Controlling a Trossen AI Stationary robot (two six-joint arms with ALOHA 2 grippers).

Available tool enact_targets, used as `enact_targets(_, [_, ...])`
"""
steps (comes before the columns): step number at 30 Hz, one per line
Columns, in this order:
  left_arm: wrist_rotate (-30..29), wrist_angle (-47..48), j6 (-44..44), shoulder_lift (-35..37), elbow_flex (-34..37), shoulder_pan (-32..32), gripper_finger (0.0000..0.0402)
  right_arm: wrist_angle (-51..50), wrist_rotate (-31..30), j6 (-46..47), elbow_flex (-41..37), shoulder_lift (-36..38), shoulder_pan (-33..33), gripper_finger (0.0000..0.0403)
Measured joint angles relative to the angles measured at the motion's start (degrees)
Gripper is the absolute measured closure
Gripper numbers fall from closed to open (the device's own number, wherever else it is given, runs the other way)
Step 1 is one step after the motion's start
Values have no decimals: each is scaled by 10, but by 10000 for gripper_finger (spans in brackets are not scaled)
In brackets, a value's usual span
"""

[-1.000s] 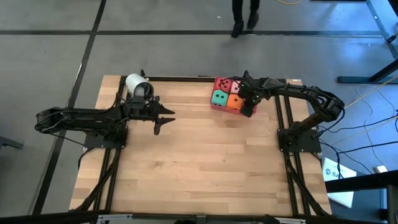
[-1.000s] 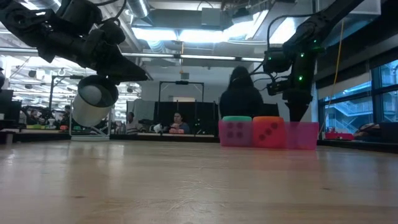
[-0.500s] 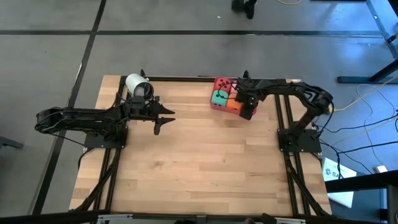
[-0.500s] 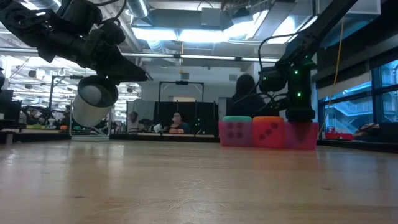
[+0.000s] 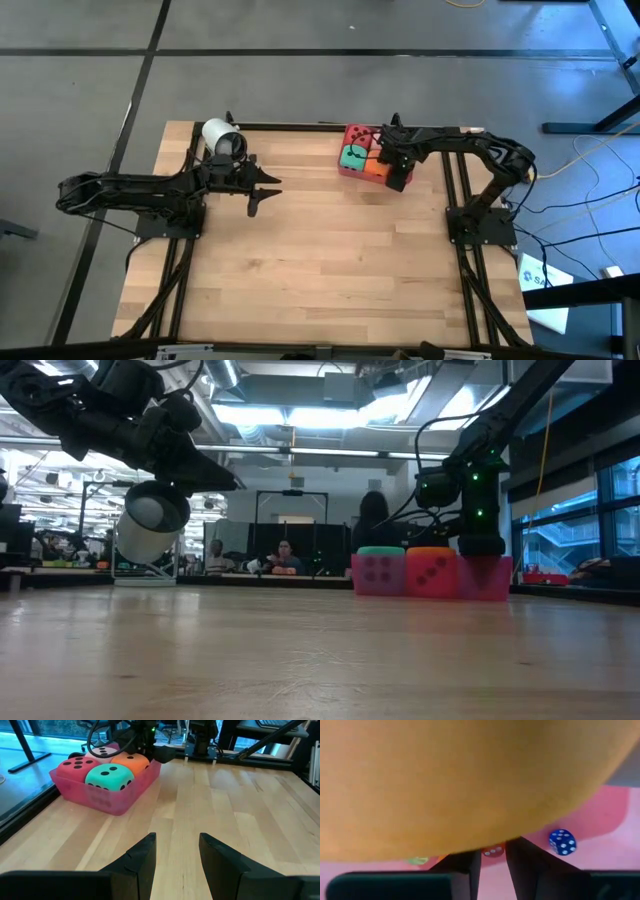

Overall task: Pick & Place Dice
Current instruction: Put the small red dice into the red bin, then return to Home Position

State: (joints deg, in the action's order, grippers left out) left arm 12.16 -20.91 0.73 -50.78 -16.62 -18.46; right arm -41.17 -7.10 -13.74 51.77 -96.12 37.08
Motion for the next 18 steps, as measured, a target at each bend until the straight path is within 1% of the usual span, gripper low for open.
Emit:
enact_targets(9, [0,1,-2,0,0,0,258,0,-4,1,0,0,0,277])
enact_targets(16, [0,1,-2,0,0,0,258,-2,-15,9,0,1,0,227])
enact_targets(18, [0,1,-2,0,0,0,258,-17,-15,11,7,4,0,212])
